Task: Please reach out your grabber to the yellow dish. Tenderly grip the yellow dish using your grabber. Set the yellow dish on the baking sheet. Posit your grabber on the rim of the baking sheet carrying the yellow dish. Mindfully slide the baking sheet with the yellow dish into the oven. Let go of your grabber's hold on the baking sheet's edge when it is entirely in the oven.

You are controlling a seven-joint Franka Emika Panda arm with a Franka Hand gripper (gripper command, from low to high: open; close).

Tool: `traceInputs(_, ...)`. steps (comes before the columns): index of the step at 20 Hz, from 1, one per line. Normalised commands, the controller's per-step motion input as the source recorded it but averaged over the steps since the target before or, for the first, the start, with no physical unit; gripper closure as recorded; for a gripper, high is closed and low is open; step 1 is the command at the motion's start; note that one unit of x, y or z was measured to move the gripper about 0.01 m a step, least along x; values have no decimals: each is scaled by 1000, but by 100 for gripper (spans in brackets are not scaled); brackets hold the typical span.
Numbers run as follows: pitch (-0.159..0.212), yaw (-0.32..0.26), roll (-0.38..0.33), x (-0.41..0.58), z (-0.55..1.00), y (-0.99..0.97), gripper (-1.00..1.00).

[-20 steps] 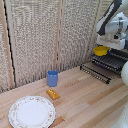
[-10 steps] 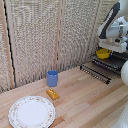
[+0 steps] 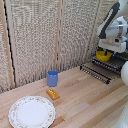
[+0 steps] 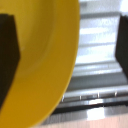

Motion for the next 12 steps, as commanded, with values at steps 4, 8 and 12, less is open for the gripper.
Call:
traceInputs(4,-5,-9,-48,-283,1000,281,-100)
traceInputs(8,98,75,-129,-324,736,439,-100)
traceInputs(12,137,205,-181,-142,357,130,-100)
